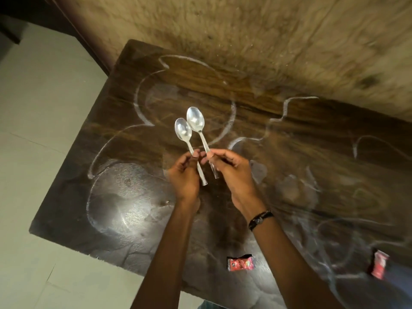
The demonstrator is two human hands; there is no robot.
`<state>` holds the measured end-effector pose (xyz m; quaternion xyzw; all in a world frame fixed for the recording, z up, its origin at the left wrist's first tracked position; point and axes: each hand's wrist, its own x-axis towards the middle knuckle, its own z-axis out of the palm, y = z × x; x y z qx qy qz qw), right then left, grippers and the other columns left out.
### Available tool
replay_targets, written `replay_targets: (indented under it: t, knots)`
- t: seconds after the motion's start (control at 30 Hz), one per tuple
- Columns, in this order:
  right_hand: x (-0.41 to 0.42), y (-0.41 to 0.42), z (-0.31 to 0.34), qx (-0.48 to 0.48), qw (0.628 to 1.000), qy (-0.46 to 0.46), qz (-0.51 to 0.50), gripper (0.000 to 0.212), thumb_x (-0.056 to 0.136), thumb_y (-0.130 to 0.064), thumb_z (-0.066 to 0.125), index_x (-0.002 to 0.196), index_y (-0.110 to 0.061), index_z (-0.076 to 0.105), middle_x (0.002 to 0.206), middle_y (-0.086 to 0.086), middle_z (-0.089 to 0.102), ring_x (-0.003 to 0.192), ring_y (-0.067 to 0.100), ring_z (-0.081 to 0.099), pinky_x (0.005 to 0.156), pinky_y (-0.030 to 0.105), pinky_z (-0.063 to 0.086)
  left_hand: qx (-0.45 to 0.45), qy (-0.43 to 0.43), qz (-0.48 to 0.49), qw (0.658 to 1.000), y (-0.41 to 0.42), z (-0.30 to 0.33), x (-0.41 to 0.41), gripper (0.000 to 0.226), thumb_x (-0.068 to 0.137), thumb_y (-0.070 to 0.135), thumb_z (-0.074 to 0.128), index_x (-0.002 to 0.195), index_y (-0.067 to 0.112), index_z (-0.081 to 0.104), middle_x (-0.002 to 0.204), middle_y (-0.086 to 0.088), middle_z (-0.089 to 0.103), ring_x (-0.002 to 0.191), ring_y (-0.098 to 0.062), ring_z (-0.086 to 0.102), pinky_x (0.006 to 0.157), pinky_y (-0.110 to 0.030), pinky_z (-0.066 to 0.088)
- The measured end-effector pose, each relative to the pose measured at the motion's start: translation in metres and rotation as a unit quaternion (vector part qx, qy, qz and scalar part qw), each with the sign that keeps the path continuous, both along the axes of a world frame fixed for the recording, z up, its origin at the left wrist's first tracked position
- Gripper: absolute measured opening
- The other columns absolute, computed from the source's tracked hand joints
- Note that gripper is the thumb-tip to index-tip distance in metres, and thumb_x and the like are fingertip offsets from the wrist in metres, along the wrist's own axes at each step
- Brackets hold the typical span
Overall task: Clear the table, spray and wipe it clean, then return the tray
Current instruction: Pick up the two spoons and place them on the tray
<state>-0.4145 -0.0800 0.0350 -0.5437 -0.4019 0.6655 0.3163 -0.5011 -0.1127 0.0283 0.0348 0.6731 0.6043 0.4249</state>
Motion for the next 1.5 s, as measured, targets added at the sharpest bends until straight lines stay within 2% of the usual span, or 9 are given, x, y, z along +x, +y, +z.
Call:
replay_targets:
  t: [0.13, 0.23, 0.43, 0.67, 0.9, 1.1, 1.27, 1.4, 1.5]
  knots:
    - [0.022, -0.01, 0.002, -0.015, 0.998, 0.004, -0.053, 0.017, 0.086, -0.005, 0.066, 0.102, -0.006, 0.073, 0.09, -0.004, 0.072, 0.071, -0.008, 0.062, 0.066, 0.008, 0.045, -0.019, -0.019, -0.035, 0.999, 0.004, 0.007, 0.029, 0.018, 0.091, 0.005, 0.058, 0.102, 0.004, 0.071, 0.098, -0.015, 0.072, 0.089, -0.029, 0.067, 0.087, -0.043, 0.053]
    - [0.046, -0.014, 0.004, 0.0, 0.997, -0.001, -0.078, 0.018, 0.085, -0.005, 0.068, 0.102, -0.006, 0.073, 0.091, -0.004, 0.073, 0.076, -0.006, 0.064, 0.066, 0.009, 0.045, -0.014, -0.027, -0.059, 0.998, 0.006, 0.016, 0.056, 0.021, 0.092, 0.001, 0.054, 0.108, 0.002, 0.068, 0.103, -0.015, 0.071, 0.094, -0.025, 0.067, 0.093, -0.042, 0.052]
    - [0.107, -0.02, 0.01, 0.009, 0.989, -0.027, -0.143, 0.018, 0.082, -0.008, 0.071, 0.098, -0.016, 0.075, 0.089, -0.007, 0.074, 0.08, -0.004, 0.066, 0.07, 0.014, 0.048, 0.009, -0.066, -0.126, 0.99, 0.005, 0.026, 0.119, 0.025, 0.096, 0.004, 0.048, 0.115, 0.001, 0.064, 0.102, -0.008, 0.071, 0.08, -0.006, 0.068, 0.067, -0.016, 0.055]
    - [0.211, -0.026, 0.029, 0.038, 0.982, -0.075, -0.171, 0.016, 0.079, -0.011, 0.075, 0.092, -0.021, 0.077, 0.087, -0.006, 0.075, 0.077, 0.0, 0.067, 0.082, 0.031, 0.056, 0.024, -0.081, -0.223, 0.971, 0.002, 0.045, 0.217, 0.027, 0.099, 0.007, 0.044, 0.121, 0.009, 0.061, 0.113, -0.004, 0.068, 0.091, -0.011, 0.067, 0.076, -0.026, 0.052]
    - [0.361, -0.039, 0.047, 0.043, 0.969, -0.104, -0.218, 0.015, 0.076, -0.011, 0.078, 0.079, -0.025, 0.077, 0.081, -0.002, 0.076, 0.083, 0.015, 0.072, 0.085, 0.047, 0.056, 0.008, -0.084, -0.31, 0.947, 0.002, 0.067, 0.359, 0.025, 0.098, 0.011, 0.046, 0.115, 0.003, 0.062, 0.106, -0.007, 0.071, 0.073, -0.005, 0.069, 0.059, -0.018, 0.054]
    - [0.498, -0.056, 0.064, 0.077, 0.955, -0.2, -0.203, 0.015, 0.083, -0.015, 0.071, 0.088, -0.029, 0.076, 0.085, -0.006, 0.076, 0.079, 0.008, 0.071, 0.078, 0.04, 0.059, -0.008, -0.057, -0.379, 0.924, -0.001, 0.068, 0.492, 0.024, 0.099, 0.011, 0.046, 0.112, 0.006, 0.065, 0.089, 0.003, 0.072, 0.07, -0.003, 0.067, 0.055, -0.02, 0.053]
    - [0.59, -0.071, 0.073, 0.13, 0.884, -0.32, -0.315, 0.012, 0.083, -0.016, 0.071, 0.093, -0.021, 0.077, 0.09, -0.003, 0.073, 0.078, 0.004, 0.068, 0.075, 0.024, 0.056, 0.037, -0.021, -0.422, 0.906, -0.002, 0.069, 0.606, 0.024, 0.1, 0.01, 0.044, 0.109, 0.004, 0.065, 0.085, 0.001, 0.07, 0.071, 0.0, 0.066, 0.064, -0.014, 0.051]
    - [0.666, -0.084, 0.073, 0.149, 0.835, -0.326, -0.418, 0.008, 0.085, -0.016, 0.071, 0.091, -0.018, 0.075, 0.091, -0.003, 0.072, 0.082, 0.004, 0.066, 0.077, 0.019, 0.053, 0.046, 0.001, -0.447, 0.893, -0.007, 0.065, 0.69, 0.024, 0.101, 0.01, 0.041, 0.102, 0.009, 0.065, 0.082, -0.001, 0.071, 0.07, -0.008, 0.065, 0.069, -0.026, 0.057]
    - [0.718, -0.09, 0.079, 0.123, 0.842, -0.283, -0.443, 0.014, 0.086, -0.014, 0.068, 0.092, -0.025, 0.075, 0.086, -0.012, 0.072, 0.083, -0.009, 0.064, 0.074, 0.008, 0.045, 0.053, 0.011, -0.481, 0.875, -0.019, 0.057, 0.743, 0.026, 0.1, 0.01, 0.042, 0.102, 0.008, 0.068, 0.088, -0.007, 0.071, 0.072, -0.014, 0.067, 0.065, -0.03, 0.057]
